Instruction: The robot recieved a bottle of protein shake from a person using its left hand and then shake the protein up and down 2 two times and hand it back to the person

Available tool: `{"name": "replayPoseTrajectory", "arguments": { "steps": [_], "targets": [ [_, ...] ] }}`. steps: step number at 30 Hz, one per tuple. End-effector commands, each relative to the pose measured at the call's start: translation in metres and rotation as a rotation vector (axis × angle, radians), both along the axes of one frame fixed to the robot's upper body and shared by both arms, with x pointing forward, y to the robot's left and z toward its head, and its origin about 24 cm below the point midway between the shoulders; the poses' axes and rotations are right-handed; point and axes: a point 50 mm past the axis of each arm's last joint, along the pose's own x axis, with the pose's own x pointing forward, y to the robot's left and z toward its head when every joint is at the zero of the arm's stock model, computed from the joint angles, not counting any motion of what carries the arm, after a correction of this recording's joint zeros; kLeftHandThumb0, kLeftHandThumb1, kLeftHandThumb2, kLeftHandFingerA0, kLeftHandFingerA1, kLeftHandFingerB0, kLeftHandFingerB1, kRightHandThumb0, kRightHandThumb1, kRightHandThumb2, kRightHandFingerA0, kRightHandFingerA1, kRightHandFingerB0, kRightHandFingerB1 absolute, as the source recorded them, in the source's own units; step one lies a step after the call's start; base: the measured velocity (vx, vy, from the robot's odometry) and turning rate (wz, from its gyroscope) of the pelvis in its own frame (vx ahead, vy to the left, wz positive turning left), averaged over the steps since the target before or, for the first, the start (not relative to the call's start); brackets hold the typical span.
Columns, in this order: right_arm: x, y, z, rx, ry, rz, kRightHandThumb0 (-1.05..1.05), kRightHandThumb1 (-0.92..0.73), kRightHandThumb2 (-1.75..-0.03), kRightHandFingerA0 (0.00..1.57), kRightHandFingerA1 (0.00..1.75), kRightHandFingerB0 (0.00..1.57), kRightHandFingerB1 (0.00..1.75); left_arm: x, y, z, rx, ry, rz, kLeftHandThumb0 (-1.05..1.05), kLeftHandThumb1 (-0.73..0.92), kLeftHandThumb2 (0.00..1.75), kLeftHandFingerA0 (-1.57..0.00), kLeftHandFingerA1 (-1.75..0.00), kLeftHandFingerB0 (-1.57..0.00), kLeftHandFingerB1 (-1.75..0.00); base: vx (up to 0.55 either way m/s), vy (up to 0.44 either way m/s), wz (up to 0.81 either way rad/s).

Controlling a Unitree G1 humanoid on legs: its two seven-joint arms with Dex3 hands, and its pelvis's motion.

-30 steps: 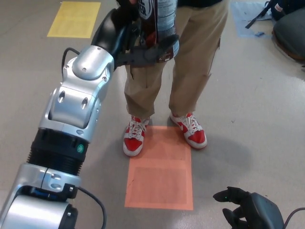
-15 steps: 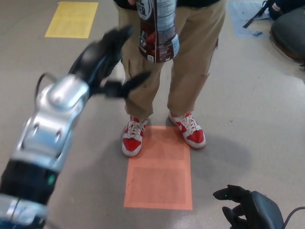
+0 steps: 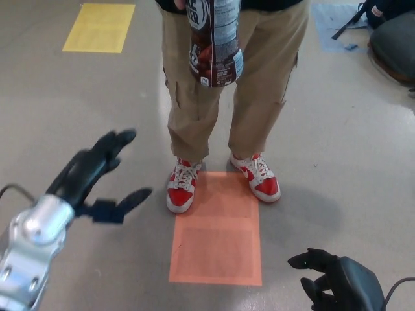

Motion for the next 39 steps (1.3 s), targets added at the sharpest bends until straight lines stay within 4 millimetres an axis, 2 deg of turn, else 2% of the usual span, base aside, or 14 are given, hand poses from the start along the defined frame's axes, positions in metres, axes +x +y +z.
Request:
{"name": "replayPoseTrajectory", "arguments": {
  "steps": [1, 2, 3, 8, 22, 23, 27, 28, 29, 30, 34, 37, 38, 39],
  "targets": [
    [0.013, -0.005, 0.009, -0.004, -0.022, -0.024, -0.22, -0.76, -0.63, 0.91, 0.5, 0.8, 0.45, -0.035, 0.038, -0.044, 0.198, -0.12, 0.038, -0.37, 0.23, 0.87, -0.01, -0.46, 0.0, -0.48, 0.0, 0.0, 0.0],
    [0.013, -0.004, 0.009, 0.009, -0.018, -0.025, -0.22, -0.75, -0.64, 0.9, 0.49, 0.78, 0.44, -0.039, 0.041, -0.052, 0.226, -0.095, 0.058, -0.74, 0.55, 0.58, -0.27, -0.33, -0.05, -0.22, 0.0, 0.0, 0.0],
    [0.015, -0.004, 0.01, 0.009, -0.018, -0.025, -0.22, -0.77, -0.64, 0.89, 0.48, 0.79, 0.45, -0.04, 0.044, -0.057, 0.236, -0.083, 0.074, -0.75, 0.46, 0.8, -0.25, -0.45, -0.04, -0.22, 0.0, 0.0, 0.0],
    [0.024, -0.004, 0.017, -0.005, -0.043, -0.019, -0.22, -0.77, -0.63, 0.89, 0.48, 0.79, 0.45, -0.045, 0.053, -0.073, 0.268, -0.043, 0.123, -0.7, 0.43, 0.75, -0.36, -0.46, -0.07, -0.25, 0.0, 0.0, 0.0],
    [0.032, -0.003, 0.022, -0.001, -0.041, -0.028, -0.24, -0.76, -0.64, 0.92, 0.49, 0.77, 0.44, -0.045, 0.058, -0.088, 0.305, 0.024, 0.077, -0.65, 0.45, 0.78, -0.27, -0.46, -0.02, -0.22, 0.0, 0.0, 0.0],
    [0.032, -0.003, 0.022, -0.005, -0.045, -0.027, -0.24, -0.76, -0.64, 0.95, 0.49, 0.78, 0.45, -0.044, 0.058, -0.089, 0.324, 0.027, 0.07, -0.63, 0.57, 0.58, -0.32, -0.34, -0.05, -0.21, 0.0, 0.0, 0.0],
    [0.033, -0.002, 0.022, -0.021, -0.037, -0.029, -0.24, -0.77, -0.63, 0.93, 0.49, 0.79, 0.45, -0.041, 0.057, -0.09, 0.382, 0.032, 0.052, -0.66, 0.6, 0.58, -0.32, -0.34, -0.02, -0.24, 0.0, 0.0, 0.0],
    [0.034, -0.002, 0.023, -0.021, -0.039, -0.03, -0.24, -0.77, -0.63, 0.94, 0.5, 0.8, 0.45, -0.04, 0.057, -0.09, 0.4, 0.034, 0.042, -0.7, 0.51, 0.85, -0.26, -0.47, 0.0, -0.19, 0.0, 0.0, 0.0],
    [0.034, -0.002, 0.023, -0.022, -0.042, -0.029, -0.24, -0.77, -0.63, 0.94, 0.5, 0.8, 0.45, -0.039, 0.057, -0.09, 0.419, 0.034, 0.031, -0.7, 0.51, 0.85, -0.26, -0.47, 0.0, -0.19, 0.0, 0.0, 0.0],
    [0.034, -0.002, 0.023, -0.021, -0.042, -0.032, -0.24, -0.77, -0.63, 0.95, 0.51, 0.8, 0.45, -0.038, 0.056, -0.089, 0.443, 0.031, 0.014, -0.69, 0.65, 0.59, -0.3, -0.33, -0.01, -0.22, 0.0, 0.0, 0.0],
    [0.036, -0.003, 0.024, -0.033, -0.04, -0.035, -0.25, -0.78, -0.64, 0.94, 0.53, 0.79, 0.44, -0.036, 0.053, -0.09, 0.514, 0.018, -0.022, -0.7, 0.7, 0.61, -0.31, -0.33, 0.0, -0.22, 0.0, 0.0, 0.0],
    [0.031, -0.003, 0.02, -0.039, -0.029, -0.036, -0.25, -0.78, -0.64, 0.94, 0.54, 0.8, 0.44, -0.042, 0.052, -0.095, 0.508, 0.002, -0.022, -0.68, 0.73, 0.63, -0.31, -0.34, -0.05, -0.2, 0.0, 0.0, 0.0],
    [0.03, -0.003, 0.019, -0.04, -0.026, -0.037, -0.23, -0.77, -0.64, 0.95, 0.54, 0.8, 0.45, -0.044, 0.051, -0.096, 0.508, -0.008, -0.016, -0.71, 0.6, 0.92, -0.27, -0.47, -0.02, -0.27, 0.0, 0.0, 0.0],
    [0.03, -0.003, 0.018, -0.04, -0.025, -0.037, -0.23, -0.77, -0.64, 0.95, 0.54, 0.8, 0.45, -0.045, 0.051, -0.097, 0.508, -0.011, -0.014, -0.71, 0.6, 0.92, -0.27, -0.47, -0.02, -0.27, 0.0, 0.0, 0.0]
  ]
}}
